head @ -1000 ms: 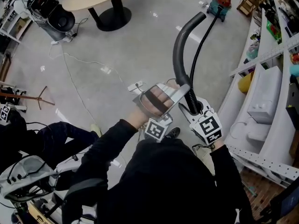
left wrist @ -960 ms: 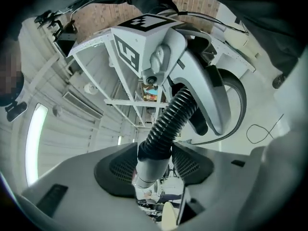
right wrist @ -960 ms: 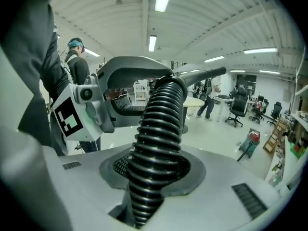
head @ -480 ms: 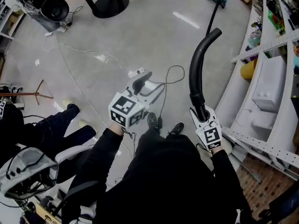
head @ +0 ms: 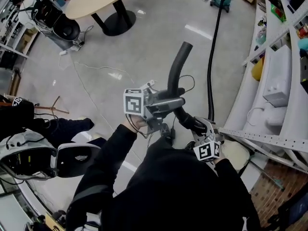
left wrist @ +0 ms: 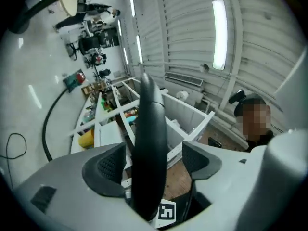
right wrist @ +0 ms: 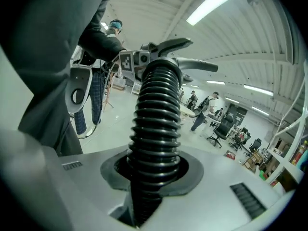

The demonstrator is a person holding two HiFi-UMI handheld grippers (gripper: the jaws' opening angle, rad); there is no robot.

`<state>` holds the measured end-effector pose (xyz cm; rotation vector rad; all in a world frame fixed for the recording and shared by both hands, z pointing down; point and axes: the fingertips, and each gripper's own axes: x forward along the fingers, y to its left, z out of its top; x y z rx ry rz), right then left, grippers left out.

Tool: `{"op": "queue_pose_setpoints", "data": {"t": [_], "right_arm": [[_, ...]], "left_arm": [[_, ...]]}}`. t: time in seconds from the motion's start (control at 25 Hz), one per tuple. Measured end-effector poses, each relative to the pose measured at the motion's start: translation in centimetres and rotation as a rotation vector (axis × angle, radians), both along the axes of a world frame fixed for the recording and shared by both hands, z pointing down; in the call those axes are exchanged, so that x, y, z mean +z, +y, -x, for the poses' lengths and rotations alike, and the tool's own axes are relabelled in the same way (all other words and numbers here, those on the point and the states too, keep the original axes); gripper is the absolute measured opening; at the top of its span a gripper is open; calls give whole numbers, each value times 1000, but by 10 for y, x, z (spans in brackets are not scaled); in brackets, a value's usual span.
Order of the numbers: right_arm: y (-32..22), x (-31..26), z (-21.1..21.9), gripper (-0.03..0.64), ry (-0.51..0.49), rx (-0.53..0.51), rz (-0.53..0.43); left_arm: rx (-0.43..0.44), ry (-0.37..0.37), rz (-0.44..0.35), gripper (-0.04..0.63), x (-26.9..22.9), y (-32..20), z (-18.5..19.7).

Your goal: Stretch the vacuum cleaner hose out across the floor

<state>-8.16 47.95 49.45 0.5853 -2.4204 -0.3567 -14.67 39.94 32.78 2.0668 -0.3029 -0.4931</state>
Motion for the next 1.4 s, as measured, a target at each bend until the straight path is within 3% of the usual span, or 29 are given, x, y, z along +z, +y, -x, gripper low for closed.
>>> {"op": "queue_pose_setpoints", "data": {"t": [0.04,0.08,0.12,0.24,0.32,0.48,0.56,0.64,0.72,0.8,0.92,1.0,1.12,1.2,1.24,1.4], "right_arm": [[4,6,-7,114,19,-11,-4],[9,16,-15,118,48,-25,-3],[15,28,-24,138,82,-41,5],[35,63,-57,280,180,-57,55],[54,83,-86,295,212,-38,122],[86,117,-151,295,201,31,321],[82,120,-179,294,161,98,390],[62,106,-195,293,78,177,434],[35,69,-195,293,-74,231,484],[13,9,-181,293,-267,205,538],[12,-94,-140,293,-413,-17,534],[31,-141,-104,293,-391,-193,493],[64,-151,-58,293,-226,-341,469],[72,-132,-44,295,-138,-294,489],[72,-121,-43,295,-148,-218,524],[90,-58,-70,295,-296,222,832]], "left_arm": [[4,-34,-20,351,-5,8,-17],[-3,-101,-45,201,-6,15,-35],[-7,-186,-81,144,-5,23,-53],[37,-498,-262,144,8,54,-103],[67,-656,-352,144,17,74,-122],[141,-773,-403,141,27,110,-132],[213,-865,-453,141,39,128,-132],[334,-994,-516,140,57,150,-130],[471,-1105,-544,140,80,174,-123],[595,-1166,-544,138,104,199,-117],[712,-1198,-554,138,137,231,-112],[740,-1209,-562,137,159,243,-107],[765,-1252,-566,137,200,252,-100],[780,-1303,-555,137,229,254,-99],[790,-1330,-545,137,244,256,-98],[835,-1364,-490,137,302,276,-92]]}}
